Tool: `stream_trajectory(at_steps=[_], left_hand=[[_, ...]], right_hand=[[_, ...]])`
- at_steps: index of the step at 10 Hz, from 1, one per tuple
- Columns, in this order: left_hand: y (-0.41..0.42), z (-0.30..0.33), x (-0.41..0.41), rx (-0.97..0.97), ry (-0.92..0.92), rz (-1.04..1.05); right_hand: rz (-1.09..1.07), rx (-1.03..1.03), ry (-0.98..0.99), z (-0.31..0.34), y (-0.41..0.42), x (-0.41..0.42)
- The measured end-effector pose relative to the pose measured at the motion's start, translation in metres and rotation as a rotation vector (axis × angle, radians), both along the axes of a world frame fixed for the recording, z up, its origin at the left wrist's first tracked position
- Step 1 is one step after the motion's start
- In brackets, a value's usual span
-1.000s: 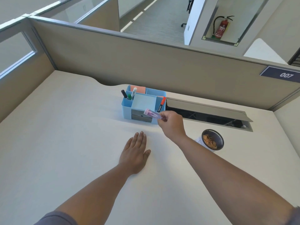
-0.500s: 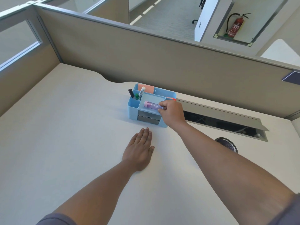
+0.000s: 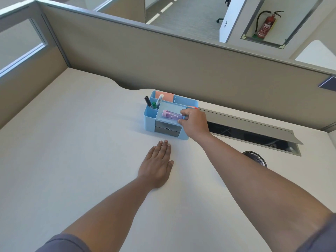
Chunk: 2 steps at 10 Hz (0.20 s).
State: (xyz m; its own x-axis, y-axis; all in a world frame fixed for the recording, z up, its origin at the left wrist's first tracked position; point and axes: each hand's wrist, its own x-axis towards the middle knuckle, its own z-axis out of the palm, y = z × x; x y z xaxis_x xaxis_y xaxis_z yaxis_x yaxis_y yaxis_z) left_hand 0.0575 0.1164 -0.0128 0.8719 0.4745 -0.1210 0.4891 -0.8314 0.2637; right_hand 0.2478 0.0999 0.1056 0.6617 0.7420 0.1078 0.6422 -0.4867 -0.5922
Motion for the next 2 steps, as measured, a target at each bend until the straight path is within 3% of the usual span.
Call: stream_trajectory(at_steps=[2], left_hand=[[-0.0009, 0.0012, 0.0000, -0.004, -0.005, -0.005]], right_hand=[[-0.035, 0.024, 0.041, 0.0001, -0.0032, -0.0032]])
